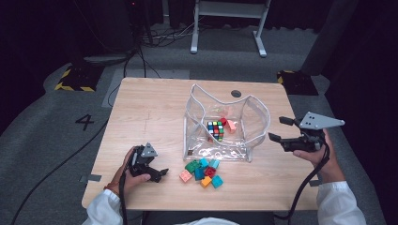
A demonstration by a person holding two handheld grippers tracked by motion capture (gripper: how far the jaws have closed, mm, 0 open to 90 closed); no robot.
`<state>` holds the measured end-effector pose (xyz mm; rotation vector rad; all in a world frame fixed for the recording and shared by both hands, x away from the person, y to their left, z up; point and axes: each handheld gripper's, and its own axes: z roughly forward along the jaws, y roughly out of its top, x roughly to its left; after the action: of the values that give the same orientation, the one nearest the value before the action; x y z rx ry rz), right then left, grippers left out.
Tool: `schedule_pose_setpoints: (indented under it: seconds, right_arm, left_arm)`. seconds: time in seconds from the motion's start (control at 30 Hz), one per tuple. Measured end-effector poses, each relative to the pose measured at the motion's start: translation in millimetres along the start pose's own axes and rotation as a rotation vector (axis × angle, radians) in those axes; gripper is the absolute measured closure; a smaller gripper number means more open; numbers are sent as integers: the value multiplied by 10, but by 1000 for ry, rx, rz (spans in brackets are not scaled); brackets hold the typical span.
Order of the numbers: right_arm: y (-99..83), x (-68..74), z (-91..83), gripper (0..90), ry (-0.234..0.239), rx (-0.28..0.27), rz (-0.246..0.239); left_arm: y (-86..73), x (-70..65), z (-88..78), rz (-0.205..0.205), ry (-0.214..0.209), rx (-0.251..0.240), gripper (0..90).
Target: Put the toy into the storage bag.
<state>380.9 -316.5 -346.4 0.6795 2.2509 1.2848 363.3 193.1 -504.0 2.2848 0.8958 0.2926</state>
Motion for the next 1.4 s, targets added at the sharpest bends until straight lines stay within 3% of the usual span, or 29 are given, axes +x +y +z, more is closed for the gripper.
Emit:
schedule_pose_setpoints:
  seconds: [0.3,0.6,0.8,0.97,1.4]
  right_arm:
    - [-363,125,105,260,36,41,4]
    - [-603,311,271,277,87,69,8]
    - [-711,478,434,291,145,92,3]
    - [-780,666,613,301,184,140,-44]
    - [-906,1049,929,305,325,178,-44]
  left_arm:
    - [0,1,-1,2,0,1,4]
    - [0,0,-1,2,0,1,4]
    - [0,0,-1,2,0,1,4]
    - [0,0,-2,2,-1,1,4]
    - [1,2,-2,2,-2,2,4]
